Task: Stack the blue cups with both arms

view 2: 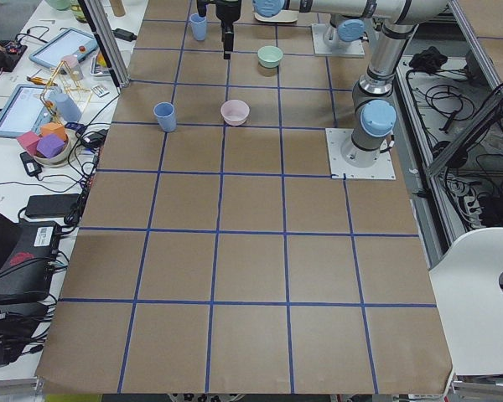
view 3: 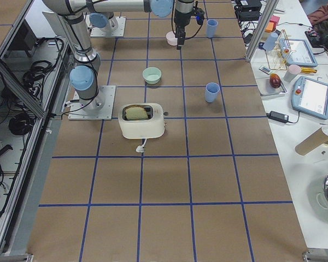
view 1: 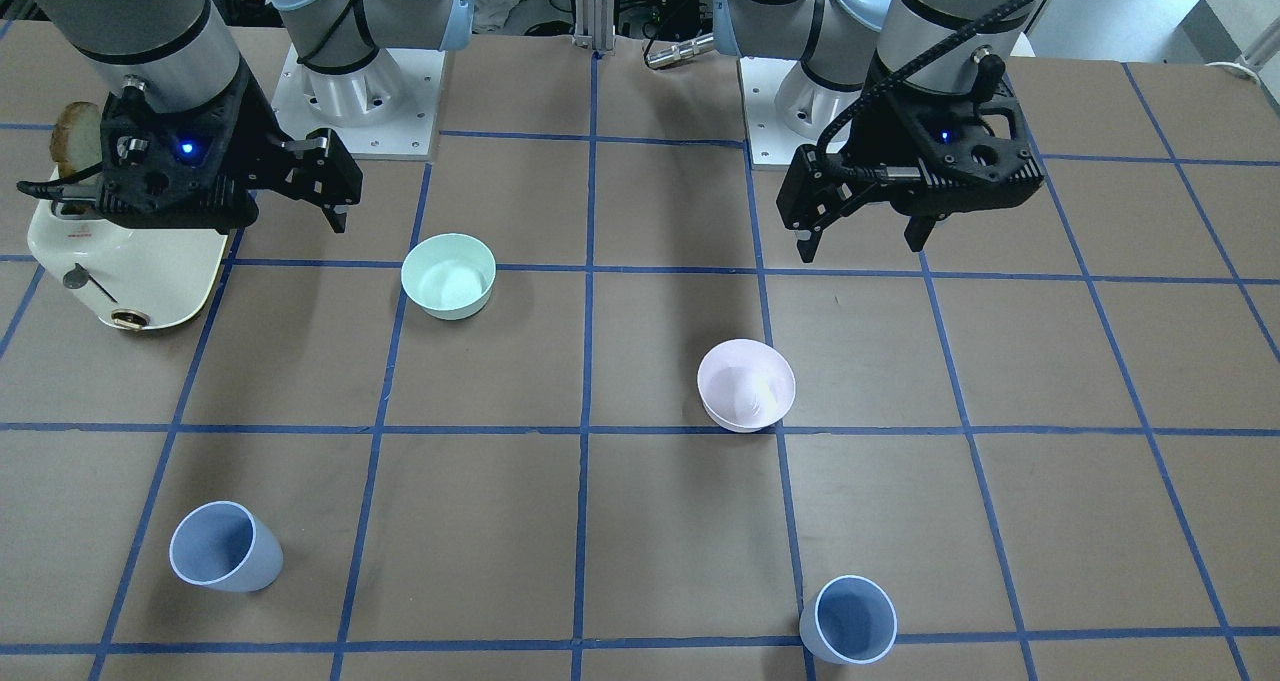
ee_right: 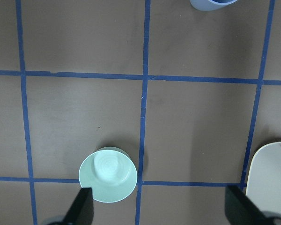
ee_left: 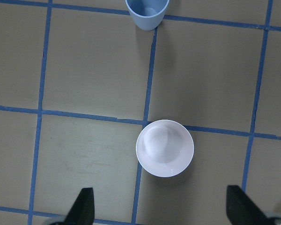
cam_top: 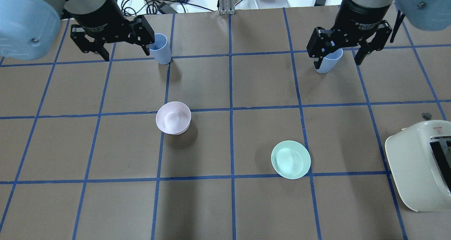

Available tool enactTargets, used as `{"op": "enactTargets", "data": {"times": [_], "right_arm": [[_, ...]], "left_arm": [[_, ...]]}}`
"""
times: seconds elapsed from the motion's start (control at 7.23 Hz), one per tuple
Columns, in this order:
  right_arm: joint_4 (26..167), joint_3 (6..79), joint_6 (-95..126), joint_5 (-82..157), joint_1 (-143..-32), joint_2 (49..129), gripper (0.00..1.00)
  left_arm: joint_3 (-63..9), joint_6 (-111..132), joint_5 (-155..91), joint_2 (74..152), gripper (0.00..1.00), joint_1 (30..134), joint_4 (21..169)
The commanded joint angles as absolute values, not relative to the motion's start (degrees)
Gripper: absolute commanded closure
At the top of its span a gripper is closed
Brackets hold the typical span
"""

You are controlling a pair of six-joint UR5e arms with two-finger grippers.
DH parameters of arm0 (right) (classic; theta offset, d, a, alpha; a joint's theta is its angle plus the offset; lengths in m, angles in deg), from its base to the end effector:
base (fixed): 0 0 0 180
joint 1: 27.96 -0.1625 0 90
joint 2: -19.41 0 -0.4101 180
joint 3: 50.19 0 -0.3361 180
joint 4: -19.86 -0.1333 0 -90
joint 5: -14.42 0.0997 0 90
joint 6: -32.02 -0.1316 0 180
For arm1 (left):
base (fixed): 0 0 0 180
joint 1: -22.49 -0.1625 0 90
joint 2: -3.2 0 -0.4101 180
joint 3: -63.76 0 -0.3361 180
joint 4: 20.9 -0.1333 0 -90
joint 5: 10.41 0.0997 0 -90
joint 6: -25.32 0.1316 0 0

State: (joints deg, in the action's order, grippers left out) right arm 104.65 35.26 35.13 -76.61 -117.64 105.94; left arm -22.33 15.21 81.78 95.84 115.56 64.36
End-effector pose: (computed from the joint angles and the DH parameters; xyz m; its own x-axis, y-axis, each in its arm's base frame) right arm 0.1284 -0.4516 0.4398 -0.9987 -0.0498 0.0140 -0.0487 0.9962 0.0729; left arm -0.1531 -0.4603 0.4593 -0.9919 -0.1256 -0.0190 -0.1228 0.9863 -0.1097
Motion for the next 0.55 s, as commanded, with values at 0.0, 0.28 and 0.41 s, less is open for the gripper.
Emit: {"op": "enactTargets", "data": {"times": [0.0,0.28,0.41], "right_arm": [[104.8,34.6,35.2,-76.5,-117.7,105.6,0.0],[105.2,35.0,34.8,-76.7,-117.3,105.0,0.0],[105.2,34.9,35.0,-76.6,-117.2,104.6,0.0]], "left_arm": [[-22.4,15.2,81.8,95.8,0.0,115.6,64.4],[-22.5,15.2,81.8,95.7,0.0,115.6,64.4],[-22.5,15.2,81.8,95.7,0.0,115.6,64.4]]}}
